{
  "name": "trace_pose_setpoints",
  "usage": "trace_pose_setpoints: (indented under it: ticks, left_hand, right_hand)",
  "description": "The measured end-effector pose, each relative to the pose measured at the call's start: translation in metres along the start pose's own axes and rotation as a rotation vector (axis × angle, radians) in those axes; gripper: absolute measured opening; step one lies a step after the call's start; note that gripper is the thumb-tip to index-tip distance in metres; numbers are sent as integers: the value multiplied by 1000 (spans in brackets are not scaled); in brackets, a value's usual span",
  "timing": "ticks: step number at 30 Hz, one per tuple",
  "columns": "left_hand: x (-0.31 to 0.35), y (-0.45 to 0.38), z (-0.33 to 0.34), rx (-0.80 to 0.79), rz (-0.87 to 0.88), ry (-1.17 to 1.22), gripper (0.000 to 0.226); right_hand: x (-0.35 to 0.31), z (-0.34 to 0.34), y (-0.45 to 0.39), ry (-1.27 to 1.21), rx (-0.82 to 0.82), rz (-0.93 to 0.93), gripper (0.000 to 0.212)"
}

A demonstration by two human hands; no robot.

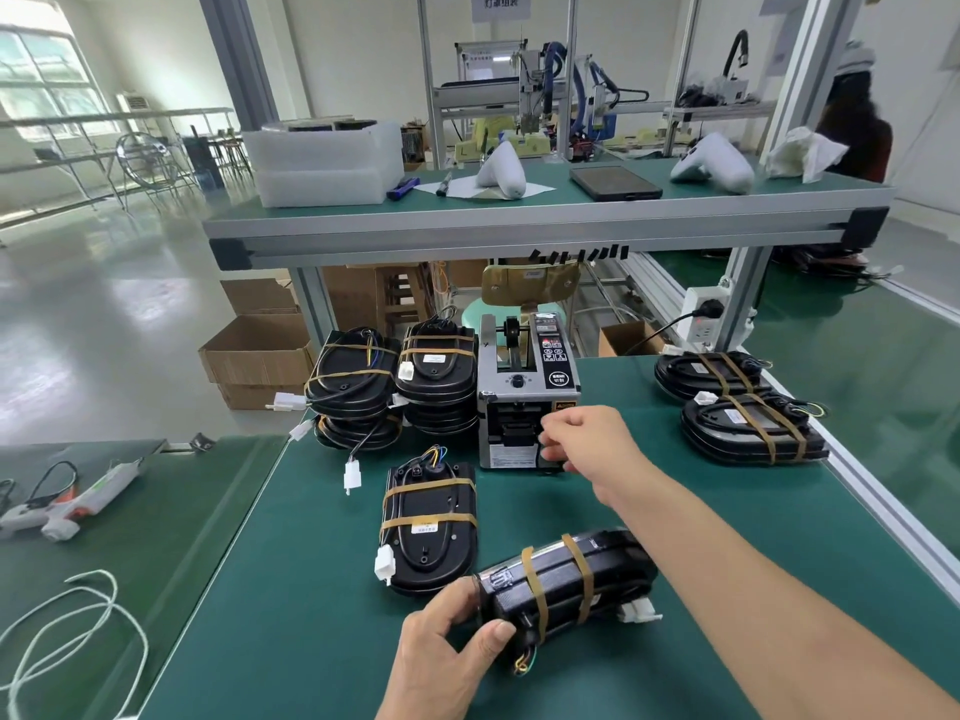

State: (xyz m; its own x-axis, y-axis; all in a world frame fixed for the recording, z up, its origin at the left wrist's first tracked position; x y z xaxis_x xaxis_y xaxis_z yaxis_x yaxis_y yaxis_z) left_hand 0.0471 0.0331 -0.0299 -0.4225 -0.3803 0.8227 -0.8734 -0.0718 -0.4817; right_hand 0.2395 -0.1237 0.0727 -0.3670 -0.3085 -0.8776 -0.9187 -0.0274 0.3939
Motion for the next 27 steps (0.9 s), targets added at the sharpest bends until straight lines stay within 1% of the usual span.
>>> trace_pose_setpoints:
  ticks: [2,5,8,11,17,24,27]
  left_hand:
    - [-2,0,0,-7,1,-6,43]
    - [-6,1,-1,-9,3,-13,42]
    - [-6,1,-1,-5,7,-21,41]
    - [-5,1,-1,3,7,-23,41]
    - [-1,1,-1,7,6,-11,41]
    - [1,0,-2,12,3,-1,41]
    - [2,-1,-2,19,1,-9,40]
  right_hand:
    - [-3,11,-9,-73,-3,101,21]
    - [-4,24,-17,-161,11,191,18]
    - [-3,32,-22,-253,31,246,18]
    - [-1,38,-25,-336,46,300,12]
    - [-1,47,-31,-438,133,364,4]
    - [2,56,-37,-507,199,403,24]
    - [4,58,-41,-518,221,417,29]
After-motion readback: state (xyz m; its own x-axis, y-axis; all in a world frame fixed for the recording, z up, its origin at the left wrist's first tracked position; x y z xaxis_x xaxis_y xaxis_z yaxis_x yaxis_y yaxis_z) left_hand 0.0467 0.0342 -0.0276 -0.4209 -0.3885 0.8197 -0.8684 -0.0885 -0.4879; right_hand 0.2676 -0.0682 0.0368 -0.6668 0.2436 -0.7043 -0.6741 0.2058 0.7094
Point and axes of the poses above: each hand's wrist, its own y-axis away from the middle knuckle, its own z-axis out of the palm, x = y × z, the point moved 4 cm from there along -y, towards the middle knuckle, and after that the axes turned 14 degrees about z, right-handed, at the moved point
